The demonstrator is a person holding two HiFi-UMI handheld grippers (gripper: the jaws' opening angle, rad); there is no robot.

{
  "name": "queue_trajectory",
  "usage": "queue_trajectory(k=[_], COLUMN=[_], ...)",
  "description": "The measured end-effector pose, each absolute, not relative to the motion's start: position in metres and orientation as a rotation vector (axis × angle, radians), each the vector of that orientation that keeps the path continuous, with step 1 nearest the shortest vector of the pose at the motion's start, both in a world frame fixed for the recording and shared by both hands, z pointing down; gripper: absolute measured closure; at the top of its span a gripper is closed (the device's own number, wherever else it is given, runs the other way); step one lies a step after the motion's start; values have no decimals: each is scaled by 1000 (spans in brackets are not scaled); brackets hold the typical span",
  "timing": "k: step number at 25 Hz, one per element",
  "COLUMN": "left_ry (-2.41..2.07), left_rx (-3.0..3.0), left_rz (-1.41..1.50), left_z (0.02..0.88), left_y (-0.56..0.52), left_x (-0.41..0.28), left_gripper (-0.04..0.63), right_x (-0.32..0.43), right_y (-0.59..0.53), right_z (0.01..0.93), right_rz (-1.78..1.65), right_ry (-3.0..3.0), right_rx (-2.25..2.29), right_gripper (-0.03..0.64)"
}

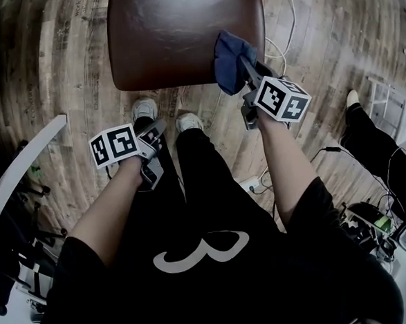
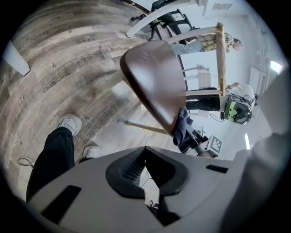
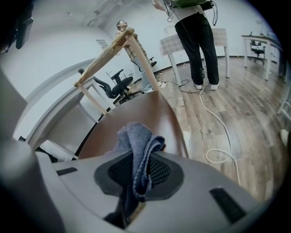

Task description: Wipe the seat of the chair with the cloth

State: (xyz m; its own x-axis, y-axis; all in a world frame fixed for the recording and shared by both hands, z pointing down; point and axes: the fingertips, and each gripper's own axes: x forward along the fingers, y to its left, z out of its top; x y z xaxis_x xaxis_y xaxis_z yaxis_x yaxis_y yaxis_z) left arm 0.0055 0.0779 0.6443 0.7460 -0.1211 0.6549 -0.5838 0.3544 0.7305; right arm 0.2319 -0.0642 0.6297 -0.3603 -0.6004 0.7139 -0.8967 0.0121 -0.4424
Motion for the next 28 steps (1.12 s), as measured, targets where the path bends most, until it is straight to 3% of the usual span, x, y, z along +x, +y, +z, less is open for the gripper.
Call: queue_trajectory(k=[14,28], left_ry=[-796,-780], left_rx=[1176,1699], left_rz=[236,190], left_z=[622,440], left_y=[107,49], left_x=[34,24], left_gripper=[583,583], right_x=[290,190], right_y=[-46,-14], right_z=[621,409], right_rz=[1285,1193], right_ry=[-1894,-2421], right_rx=[1556,1311], right_gripper=[563,563])
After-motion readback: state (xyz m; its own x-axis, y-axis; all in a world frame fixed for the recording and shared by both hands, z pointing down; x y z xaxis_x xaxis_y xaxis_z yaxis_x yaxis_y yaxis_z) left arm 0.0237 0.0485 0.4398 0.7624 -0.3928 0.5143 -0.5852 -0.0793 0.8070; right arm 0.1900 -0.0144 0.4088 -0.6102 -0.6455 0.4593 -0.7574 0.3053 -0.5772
